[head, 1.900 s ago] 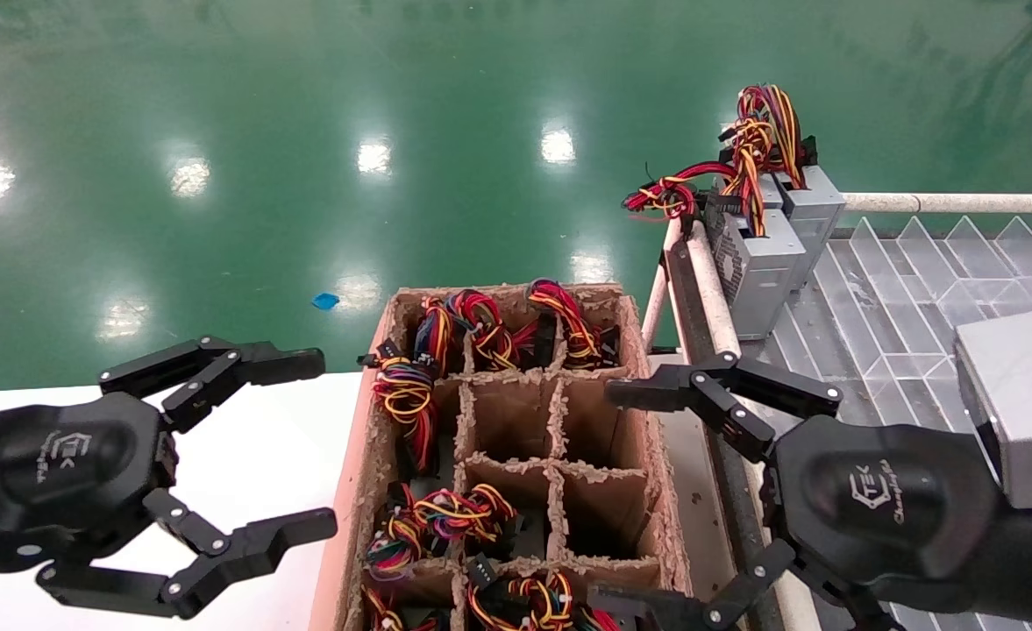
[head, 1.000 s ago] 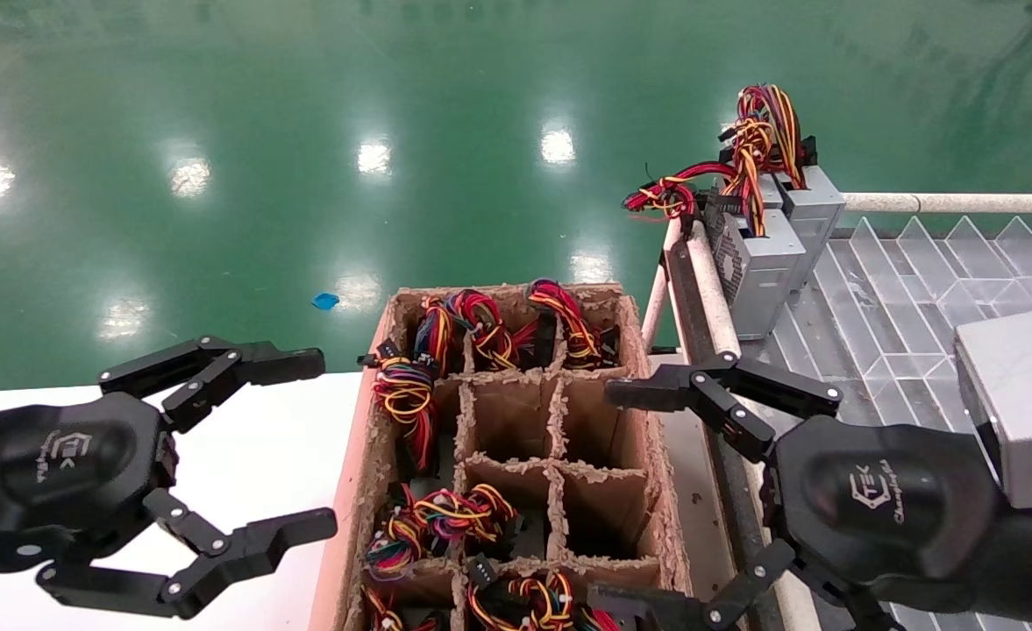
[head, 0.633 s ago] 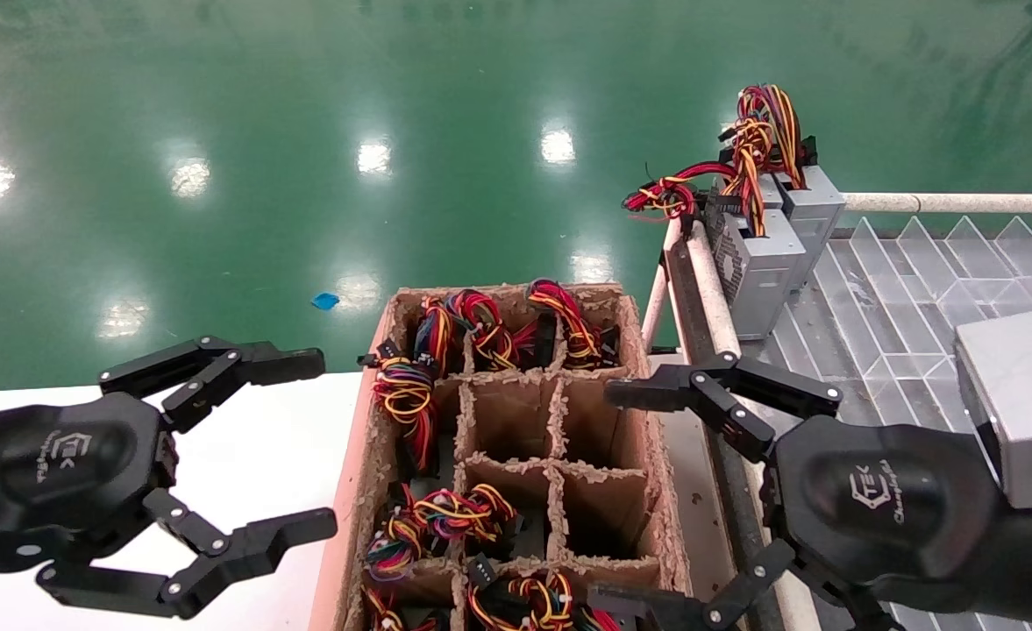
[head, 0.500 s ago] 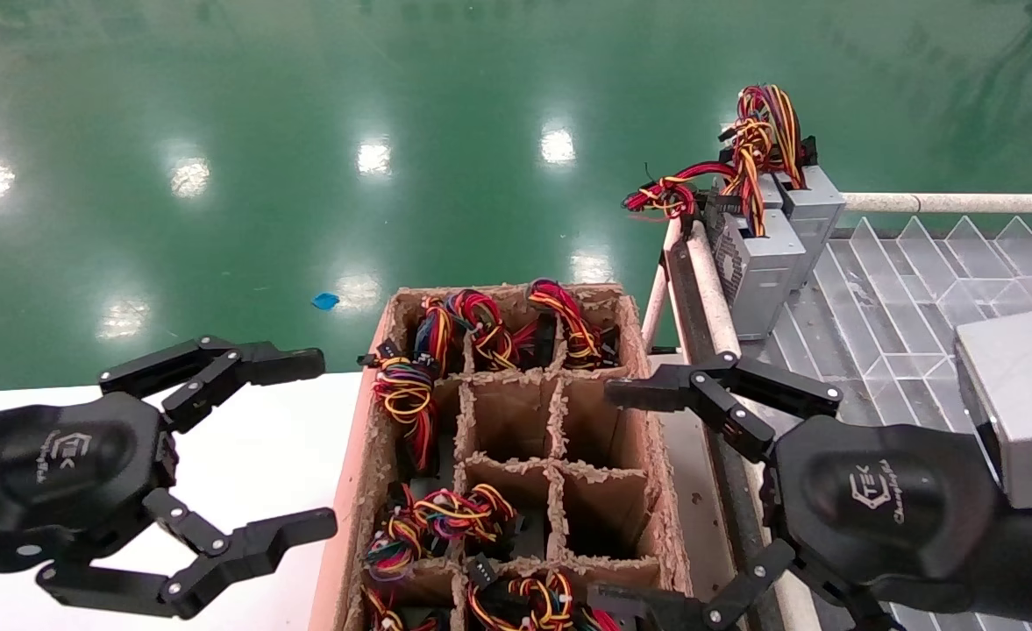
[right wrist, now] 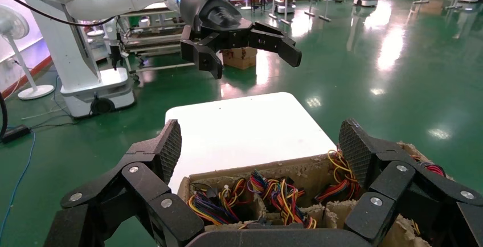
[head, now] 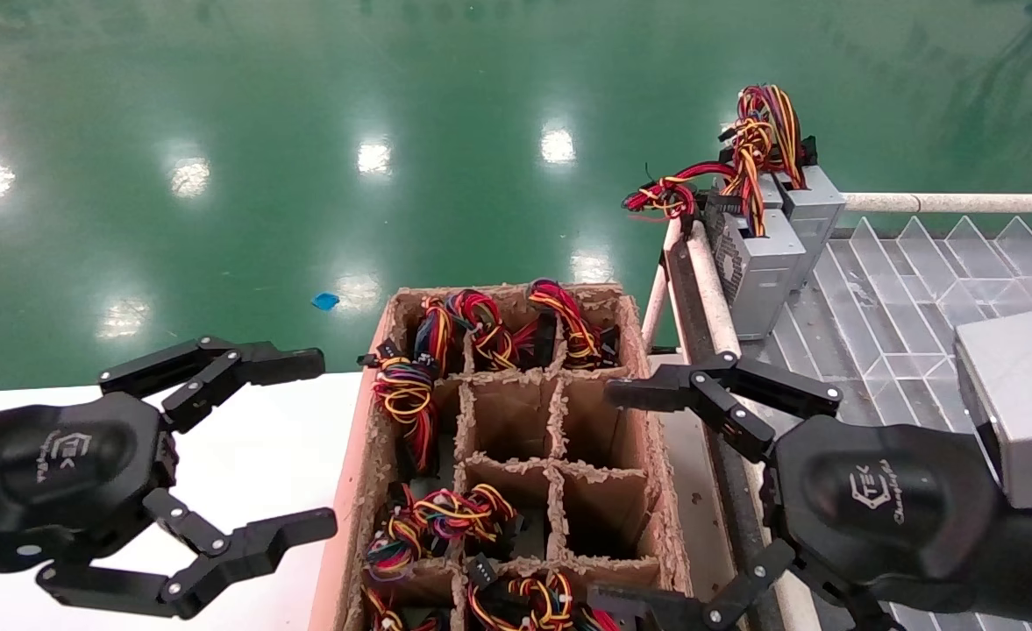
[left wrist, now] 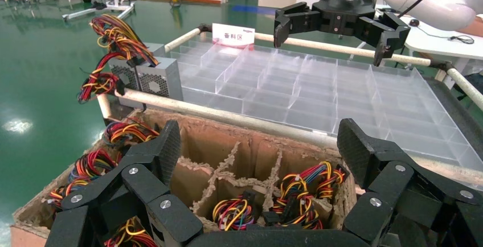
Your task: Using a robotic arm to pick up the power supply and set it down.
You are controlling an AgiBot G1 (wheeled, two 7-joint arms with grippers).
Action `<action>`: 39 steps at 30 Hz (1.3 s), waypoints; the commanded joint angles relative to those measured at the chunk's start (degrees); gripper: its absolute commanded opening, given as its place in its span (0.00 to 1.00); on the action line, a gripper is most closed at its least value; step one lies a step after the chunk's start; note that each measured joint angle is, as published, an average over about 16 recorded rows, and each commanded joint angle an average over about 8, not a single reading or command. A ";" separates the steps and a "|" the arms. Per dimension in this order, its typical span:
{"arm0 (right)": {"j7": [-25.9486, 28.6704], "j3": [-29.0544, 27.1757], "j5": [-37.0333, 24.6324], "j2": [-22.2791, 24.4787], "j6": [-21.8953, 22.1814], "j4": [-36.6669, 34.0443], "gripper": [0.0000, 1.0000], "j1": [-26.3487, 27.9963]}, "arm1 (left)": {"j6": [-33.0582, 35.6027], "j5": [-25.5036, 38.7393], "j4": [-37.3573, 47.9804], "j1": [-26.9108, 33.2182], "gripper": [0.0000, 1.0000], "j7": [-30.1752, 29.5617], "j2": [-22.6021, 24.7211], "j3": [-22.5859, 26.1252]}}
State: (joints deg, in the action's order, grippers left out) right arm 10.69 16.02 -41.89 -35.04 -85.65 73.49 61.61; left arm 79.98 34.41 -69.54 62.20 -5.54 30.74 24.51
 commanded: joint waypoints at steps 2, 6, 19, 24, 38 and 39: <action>0.00 0.00 0.00 0.00 0.00 0.00 1.00 0.00 | 0.00 0.00 0.00 0.00 1.00 0.00 0.00 0.00; 0.00 0.00 0.00 0.00 0.00 0.00 1.00 0.00 | 0.00 0.00 0.00 0.00 1.00 0.00 0.00 0.00; 0.00 0.00 0.00 0.00 0.00 0.00 1.00 0.00 | 0.00 0.00 0.00 0.00 1.00 0.00 0.00 0.00; 0.00 0.00 0.00 0.00 0.00 0.00 1.00 0.00 | 0.00 0.00 0.00 0.00 1.00 0.00 0.00 0.00; 0.00 0.00 0.00 0.00 0.00 0.00 1.00 0.00 | 0.00 0.00 0.00 0.00 1.00 0.00 0.00 0.00; 0.00 0.00 0.00 0.00 0.00 0.00 1.00 0.00 | 0.00 0.00 0.00 0.00 1.00 0.00 0.00 0.00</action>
State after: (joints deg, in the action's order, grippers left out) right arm 10.69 16.02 -41.89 -35.04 -85.65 73.49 61.61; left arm 79.98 34.41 -69.54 62.20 -5.54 30.74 24.51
